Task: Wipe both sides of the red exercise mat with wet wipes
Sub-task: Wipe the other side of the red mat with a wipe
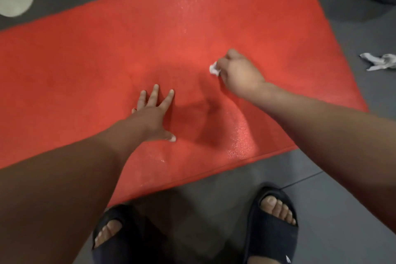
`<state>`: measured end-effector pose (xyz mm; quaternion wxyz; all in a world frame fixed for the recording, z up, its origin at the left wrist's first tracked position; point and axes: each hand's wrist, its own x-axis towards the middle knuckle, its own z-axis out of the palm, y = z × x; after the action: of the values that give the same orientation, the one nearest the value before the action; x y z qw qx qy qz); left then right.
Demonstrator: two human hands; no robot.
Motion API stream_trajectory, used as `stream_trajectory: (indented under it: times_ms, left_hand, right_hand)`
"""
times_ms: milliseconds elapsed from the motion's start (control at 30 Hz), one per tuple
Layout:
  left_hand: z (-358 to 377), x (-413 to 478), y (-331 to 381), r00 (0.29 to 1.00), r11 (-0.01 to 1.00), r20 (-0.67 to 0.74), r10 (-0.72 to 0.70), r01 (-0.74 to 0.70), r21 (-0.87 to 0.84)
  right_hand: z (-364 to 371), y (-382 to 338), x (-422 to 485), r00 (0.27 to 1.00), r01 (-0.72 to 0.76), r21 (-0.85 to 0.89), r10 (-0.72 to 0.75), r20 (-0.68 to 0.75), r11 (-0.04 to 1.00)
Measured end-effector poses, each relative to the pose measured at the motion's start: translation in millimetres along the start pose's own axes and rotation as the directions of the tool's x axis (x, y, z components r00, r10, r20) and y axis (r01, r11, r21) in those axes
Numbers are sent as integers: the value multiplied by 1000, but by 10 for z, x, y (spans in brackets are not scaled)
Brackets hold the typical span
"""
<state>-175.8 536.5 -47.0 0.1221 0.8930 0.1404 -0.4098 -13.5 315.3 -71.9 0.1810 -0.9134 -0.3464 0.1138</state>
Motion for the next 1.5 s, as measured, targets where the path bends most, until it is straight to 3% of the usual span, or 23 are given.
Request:
stream_trajectory:
  times_ms: [100, 167, 300, 400, 467, 533, 600, 667, 733, 833, 933, 1000, 1067, 1133, 1200, 1267, 1500]
  left_hand:
    - [61, 5, 46, 1000, 1000, -13, -13, 13, 8]
    - [79, 11, 53, 1000, 1000, -13, -25, 26, 18]
    - [98, 34, 50, 999, 999, -20, -32, 33, 39]
    - [115, 48, 58, 999, 998, -21, -39, 40, 43]
    - [109, 43, 63, 999, 998, -15, -49, 50, 50]
    - [93, 38, 75, 999, 997, -5, -52, 52, 52]
    - [78, 33, 89, 999, 997, 3, -53, 53, 57]
    - [73, 25, 95, 999, 997, 4, -53, 52, 64]
    - [74, 24, 100, 999, 996, 7, -52, 51, 70]
    - [80, 28, 94, 998, 997, 9, -56, 55, 61]
    - [91, 44, 84, 998, 997, 8, -55, 54, 57]
    - [96, 47, 86, 998, 997, 7, -56, 56, 60]
    - [93, 46, 92, 998, 996, 4, -58, 58, 62]
    - [86, 39, 94, 998, 996, 5, -60, 59, 65]
    - [88, 33, 96, 998, 996, 3, -56, 55, 70]
    - [89, 33, 90, 998, 996, -2, -56, 56, 71]
    - [116, 52, 78, 998, 996, -12, -59, 59, 69]
  right_hand:
    - [-20, 83, 294, 980, -186, -33, 183, -77, 982]
    - [20, -3, 306, 985, -161, -10, 160, -71, 987]
    - [218, -313, -101, 994, 80, 63, -84, 68, 995]
    - [304, -472, -534, 902, 357, 131, -378, 211, 925]
    - [293, -412, -504, 849, 464, 86, -470, 242, 882]
    - [242, -351, -211, 896, 397, -28, -380, 229, 918]
    - [180, -303, 155, 981, 178, -102, -169, 97, 979]
    - [140, -282, 432, 999, -40, -88, 41, 0, 995]
    - [149, -346, 490, 997, -83, -43, 83, -2, 996]
    - [223, -529, 209, 962, 176, 40, -180, 204, 984]
    - [241, -622, -273, 804, 405, 275, -483, 348, 872]
    - [249, -508, -302, 749, 503, 251, -562, 351, 827]
    - [222, -412, -79, 829, 430, 131, -448, 335, 893]
    - [186, -373, 216, 939, 292, 19, -290, 183, 956]
    - [164, -341, 469, 987, 161, -12, -160, 29, 987]
    - [147, -351, 569, 991, 129, -50, -131, -38, 990]
    - [238, -272, 504, 969, 242, -81, -245, -31, 967]
